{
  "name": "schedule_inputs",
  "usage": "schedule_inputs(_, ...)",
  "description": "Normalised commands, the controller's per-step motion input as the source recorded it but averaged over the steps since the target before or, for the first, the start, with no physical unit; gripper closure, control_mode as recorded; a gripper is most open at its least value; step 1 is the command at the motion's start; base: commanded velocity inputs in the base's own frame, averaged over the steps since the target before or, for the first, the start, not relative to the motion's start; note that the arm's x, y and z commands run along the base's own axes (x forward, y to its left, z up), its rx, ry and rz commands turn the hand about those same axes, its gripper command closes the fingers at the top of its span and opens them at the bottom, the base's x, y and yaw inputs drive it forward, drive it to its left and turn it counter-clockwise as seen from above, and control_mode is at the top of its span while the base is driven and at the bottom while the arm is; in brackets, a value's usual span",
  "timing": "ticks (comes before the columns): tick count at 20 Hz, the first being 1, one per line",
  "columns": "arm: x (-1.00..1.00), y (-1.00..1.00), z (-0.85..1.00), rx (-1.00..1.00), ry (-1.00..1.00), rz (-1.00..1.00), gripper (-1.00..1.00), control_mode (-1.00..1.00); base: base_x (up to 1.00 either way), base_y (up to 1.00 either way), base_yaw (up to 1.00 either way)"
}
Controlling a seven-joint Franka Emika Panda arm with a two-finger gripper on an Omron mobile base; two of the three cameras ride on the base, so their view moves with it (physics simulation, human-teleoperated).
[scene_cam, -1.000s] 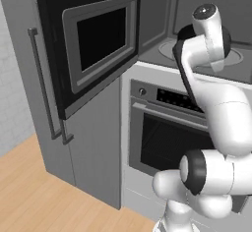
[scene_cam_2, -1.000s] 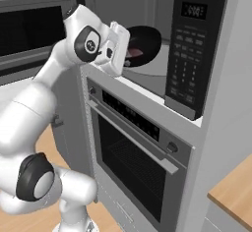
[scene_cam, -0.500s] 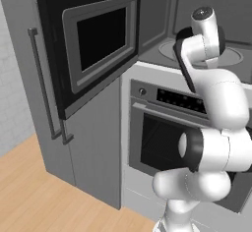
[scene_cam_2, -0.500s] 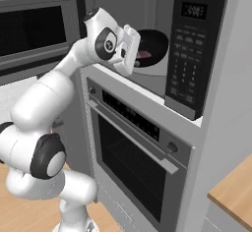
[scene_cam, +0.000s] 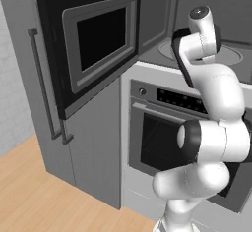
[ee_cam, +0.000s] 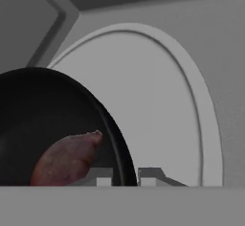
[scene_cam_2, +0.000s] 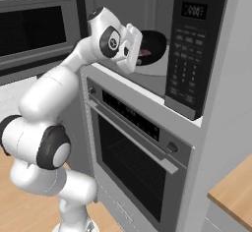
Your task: Pick the potato from the sink and place it in the bowl. Then pick the bowl and place it in the microwave. Then close the microwave door and press the start button.
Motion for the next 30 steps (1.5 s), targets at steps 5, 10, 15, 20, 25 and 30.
schedule_inputs(5,0.36,0.0,-0.18,0.0,0.0,0.0,1.0,-1.0,0.0,0.0,0.0)
schedule_inputs(10,0.32,0.0,-0.18,0.0,-0.01,0.0,-1.0,-1.0,0.0,0.0,0.0)
schedule_inputs(15,0.06,0.04,-0.01,0.0,-0.11,0.0,-1.0,-1.0,0.0,0.0,0.0)
schedule_inputs(20,-0.09,0.25,0.0,-0.02,-0.29,0.04,-1.0,-1.0,0.0,0.0,0.0)
schedule_inputs(25,-0.75,0.36,0.02,-0.01,-0.02,0.05,-1.0,-1.0,0.0,0.0,0.0)
schedule_inputs(30,-1.0,0.08,0.22,-0.06,-0.05,0.04,-1.0,-1.0,0.0,0.0,0.0)
